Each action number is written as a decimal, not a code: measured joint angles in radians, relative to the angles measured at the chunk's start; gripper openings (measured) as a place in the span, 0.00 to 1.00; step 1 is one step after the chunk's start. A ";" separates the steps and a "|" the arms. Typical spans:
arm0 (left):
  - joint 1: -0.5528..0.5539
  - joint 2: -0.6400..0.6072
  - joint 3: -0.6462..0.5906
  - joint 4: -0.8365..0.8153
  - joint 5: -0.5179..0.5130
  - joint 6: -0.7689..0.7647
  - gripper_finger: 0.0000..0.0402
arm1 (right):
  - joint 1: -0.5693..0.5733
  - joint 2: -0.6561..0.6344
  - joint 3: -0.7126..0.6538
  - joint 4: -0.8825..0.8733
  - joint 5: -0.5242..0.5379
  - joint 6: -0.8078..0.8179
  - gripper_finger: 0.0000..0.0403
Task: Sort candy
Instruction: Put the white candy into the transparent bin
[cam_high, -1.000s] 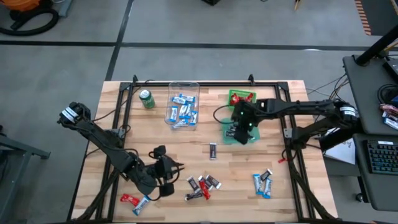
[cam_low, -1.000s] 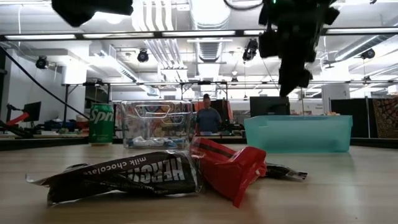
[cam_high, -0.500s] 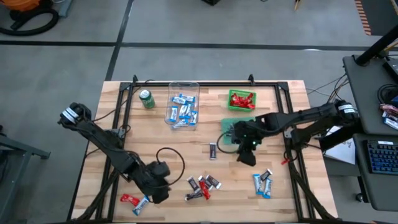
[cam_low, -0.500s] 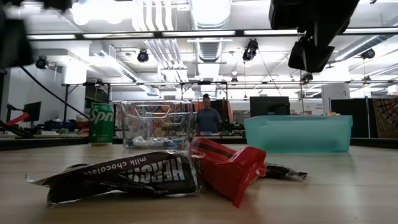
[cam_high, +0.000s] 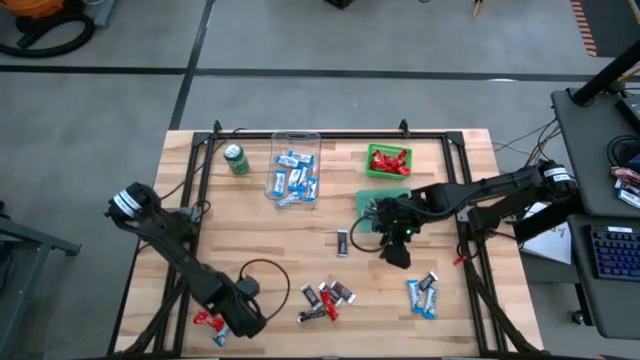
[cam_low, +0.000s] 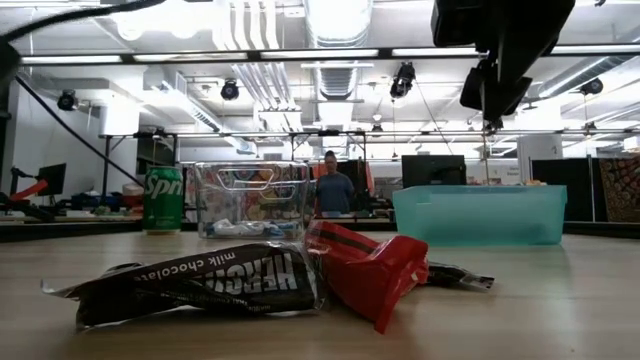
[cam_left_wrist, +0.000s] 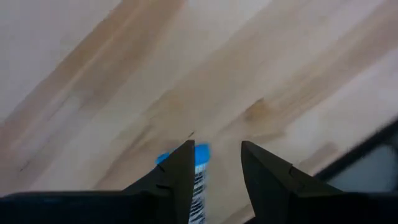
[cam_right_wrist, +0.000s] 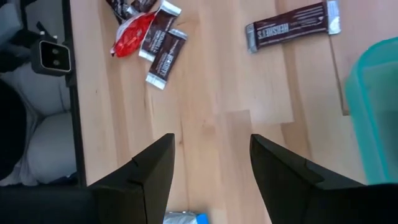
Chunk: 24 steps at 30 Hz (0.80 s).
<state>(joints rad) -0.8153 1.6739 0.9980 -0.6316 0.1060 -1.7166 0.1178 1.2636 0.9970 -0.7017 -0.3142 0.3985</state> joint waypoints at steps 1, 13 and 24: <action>-0.005 0.020 0.030 -0.051 0.012 -0.003 0.28 | 0.000 0.000 0.000 0.001 0.001 0.000 0.49; -0.055 0.251 0.294 -0.323 0.044 0.009 0.28 | 0.000 0.001 0.000 0.006 0.002 -0.001 0.49; -0.081 0.315 0.304 -0.327 0.078 0.004 0.28 | 0.003 0.002 0.000 0.006 0.002 0.002 0.49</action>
<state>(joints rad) -0.8959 1.9888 1.3015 -0.9583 0.1839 -1.7126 0.1204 1.2652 0.9967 -0.6954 -0.3121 0.4002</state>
